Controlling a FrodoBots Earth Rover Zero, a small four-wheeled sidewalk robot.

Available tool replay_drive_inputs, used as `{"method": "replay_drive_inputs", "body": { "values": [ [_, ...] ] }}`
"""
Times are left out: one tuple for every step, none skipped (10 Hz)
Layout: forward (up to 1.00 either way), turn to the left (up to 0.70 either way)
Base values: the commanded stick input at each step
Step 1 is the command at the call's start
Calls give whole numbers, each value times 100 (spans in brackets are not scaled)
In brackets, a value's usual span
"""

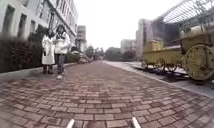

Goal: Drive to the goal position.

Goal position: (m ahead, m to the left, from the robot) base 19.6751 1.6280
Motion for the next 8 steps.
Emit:
{"method": "replay_drive_inputs", "body": {
  "values": [
    [70,-14],
    [70,-10],
    [70,-7],
    [70,-4],
    [70,0],
    [70,0],
    [70,0],
    [70,0]
  ]
}}
